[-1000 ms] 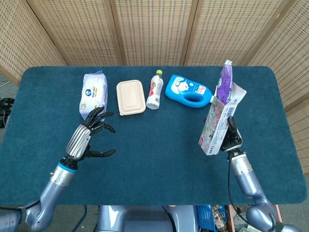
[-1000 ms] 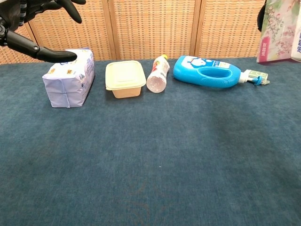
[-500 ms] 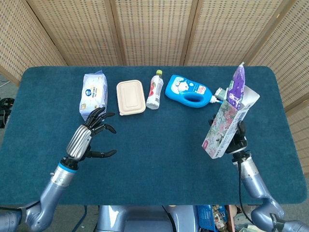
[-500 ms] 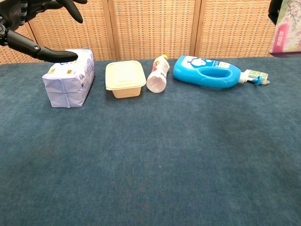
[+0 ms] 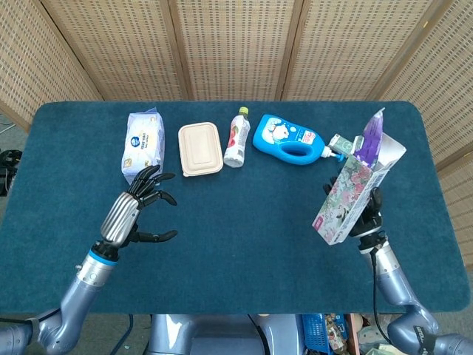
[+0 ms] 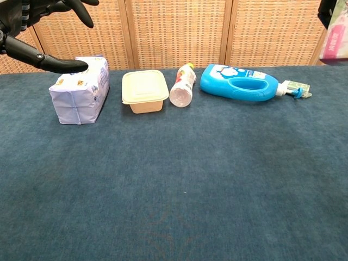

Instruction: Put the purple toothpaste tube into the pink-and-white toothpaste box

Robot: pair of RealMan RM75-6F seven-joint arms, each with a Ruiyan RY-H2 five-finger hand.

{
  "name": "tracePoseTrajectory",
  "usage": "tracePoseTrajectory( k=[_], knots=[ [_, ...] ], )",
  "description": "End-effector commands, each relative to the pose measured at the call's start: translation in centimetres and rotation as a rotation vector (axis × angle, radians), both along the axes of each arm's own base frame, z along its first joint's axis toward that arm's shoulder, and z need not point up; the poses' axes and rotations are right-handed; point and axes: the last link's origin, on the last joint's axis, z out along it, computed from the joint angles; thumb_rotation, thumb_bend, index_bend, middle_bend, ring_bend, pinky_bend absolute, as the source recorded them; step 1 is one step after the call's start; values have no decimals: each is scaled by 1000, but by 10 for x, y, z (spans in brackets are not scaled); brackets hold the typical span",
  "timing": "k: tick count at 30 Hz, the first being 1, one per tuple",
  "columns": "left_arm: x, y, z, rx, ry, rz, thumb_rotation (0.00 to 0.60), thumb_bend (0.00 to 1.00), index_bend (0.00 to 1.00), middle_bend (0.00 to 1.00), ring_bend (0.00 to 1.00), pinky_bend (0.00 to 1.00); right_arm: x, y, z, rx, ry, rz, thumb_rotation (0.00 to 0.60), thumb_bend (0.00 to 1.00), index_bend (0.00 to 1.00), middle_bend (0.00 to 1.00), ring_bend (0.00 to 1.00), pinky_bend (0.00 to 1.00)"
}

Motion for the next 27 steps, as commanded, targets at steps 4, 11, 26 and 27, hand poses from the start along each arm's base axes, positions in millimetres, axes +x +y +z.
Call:
tracePoseTrajectory(
  k=[4,11,26,27],
  knots=[
    [0,0,-2,-7,2,1,600,134,440,178,24,0,-2,-2,-4,-3,93,12,600,4,703,598,498,513],
    [-4,1,-2,1,20,3,600,132,440,178,25,0,-9,-4,-12,-87,567,32,600,4,704,598,498,513],
    [-23,0,-2,-13,119,34,600,134,441,180,25,0,-34,5,-21,-294,1432,95,600,3,705,599,489,513],
    [-24,0,-2,-12,124,35,600,135,441,180,25,0,-35,6,-21,-303,1465,96,600,4,705,600,485,513]
  ],
)
